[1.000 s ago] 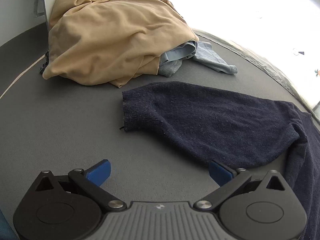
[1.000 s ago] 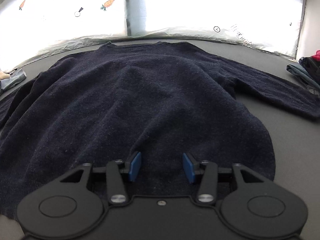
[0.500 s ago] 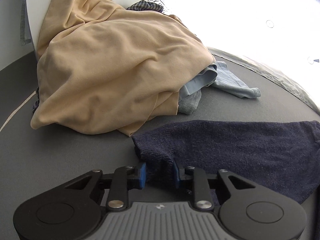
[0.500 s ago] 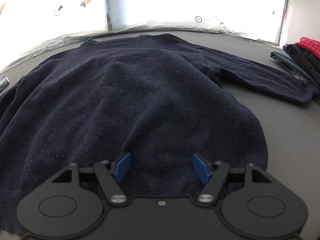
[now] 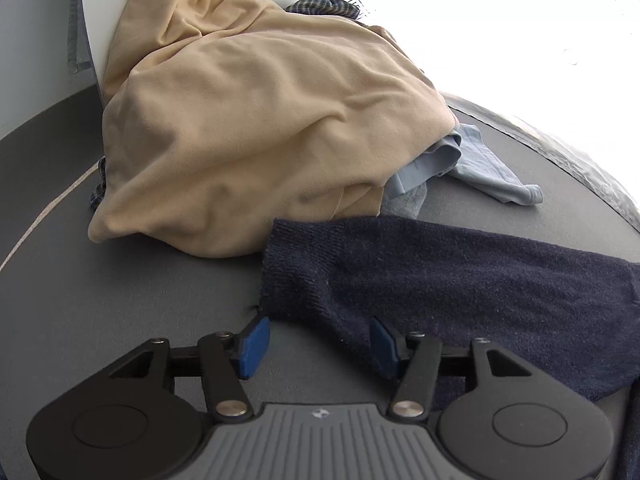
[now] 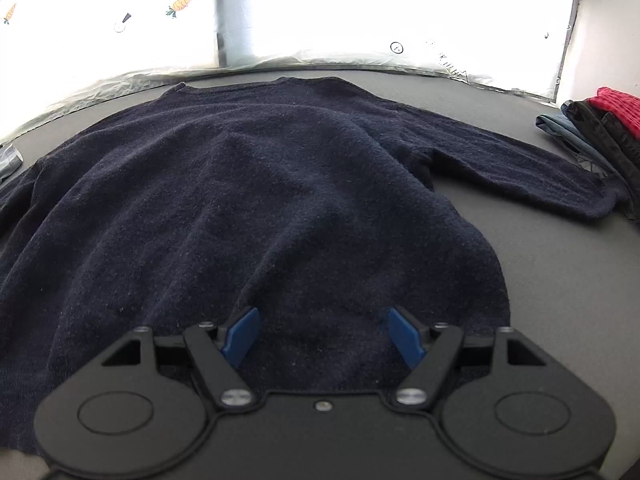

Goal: Fold clothes

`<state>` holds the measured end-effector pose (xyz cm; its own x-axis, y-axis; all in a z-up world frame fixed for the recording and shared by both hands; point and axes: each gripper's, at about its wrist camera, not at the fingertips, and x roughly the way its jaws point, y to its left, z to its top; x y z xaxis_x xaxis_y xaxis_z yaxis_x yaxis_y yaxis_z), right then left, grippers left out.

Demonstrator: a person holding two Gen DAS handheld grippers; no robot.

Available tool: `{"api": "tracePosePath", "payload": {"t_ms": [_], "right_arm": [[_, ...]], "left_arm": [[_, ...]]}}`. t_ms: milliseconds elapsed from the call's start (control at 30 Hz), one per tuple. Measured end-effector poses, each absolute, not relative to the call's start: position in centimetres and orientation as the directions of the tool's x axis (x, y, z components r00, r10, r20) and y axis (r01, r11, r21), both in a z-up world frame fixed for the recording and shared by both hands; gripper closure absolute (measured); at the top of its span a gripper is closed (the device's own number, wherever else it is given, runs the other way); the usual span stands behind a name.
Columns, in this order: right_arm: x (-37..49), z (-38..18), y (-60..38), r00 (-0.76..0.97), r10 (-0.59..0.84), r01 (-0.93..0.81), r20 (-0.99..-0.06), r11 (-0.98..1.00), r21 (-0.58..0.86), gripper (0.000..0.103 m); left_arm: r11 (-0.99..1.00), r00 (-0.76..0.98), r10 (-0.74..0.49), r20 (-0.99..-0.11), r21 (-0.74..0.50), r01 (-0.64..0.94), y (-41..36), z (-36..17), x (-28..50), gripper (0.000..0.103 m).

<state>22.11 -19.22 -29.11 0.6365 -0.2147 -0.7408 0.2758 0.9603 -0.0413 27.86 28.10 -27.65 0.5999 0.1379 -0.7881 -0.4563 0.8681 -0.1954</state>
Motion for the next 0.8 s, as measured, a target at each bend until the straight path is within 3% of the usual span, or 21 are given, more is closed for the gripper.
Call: {"api": "tracePosePath", "payload": {"t_ms": [133, 267, 367, 500, 667, 733, 800], "right_arm": [[20.4, -28.0, -21.1, 0.646, -0.263, 0.35, -0.717, 0.936, -0.029, 0.03], [18.9, -27.9, -23.6, 0.626, -0.292, 0.417, -0.723, 0.909, -0.005, 0.03], [18.0, -28.6, -25.0, 0.6, -0.266, 0.438, -0.755, 0.898, 0.031, 0.03], [17.1, -29.6, -26.2, 0.602, -0.169, 0.409, -0.78, 0.905, 0.12, 0.033], [17.1, -29.8, -28.0, 0.629, 0.004, 0.328, -0.778, 0.906, 0.269, 0.083], [17.1, -29.6, -28.7, 0.644, 0.073, 0.293, -0.762, 0.896, 0.333, 0.086], [16.9, -29.3, -29.2, 0.65, 0.106, 0.274, -0.753, 0.891, 0.362, 0.089]], "left_arm": [[0.874, 0.6, 0.025, -0.8, -0.275, -0.402, 25.7, -27.4, 26.3, 0.043], [0.927, 0.579, -0.178, -0.796, -0.333, -0.172, 18.9, -27.3, 24.9, 0.043], [0.93, 0.542, -0.304, -0.783, -0.368, -0.009, 14.5, -27.1, 23.8, 0.043], [0.914, 0.475, -0.397, -0.785, -0.383, 0.13, 10.3, -27.2, 22.3, 0.035], [0.94, 0.466, -0.329, -0.821, -0.332, 0.078, 7.3, -28.0, 20.8, 0.036], [0.945, 0.469, -0.31, -0.827, -0.323, 0.054, 6.5, -27.9, 20.5, 0.043], [0.949, 0.472, -0.289, -0.833, -0.314, 0.027, 5.7, -27.9, 20.2, 0.081]]}}
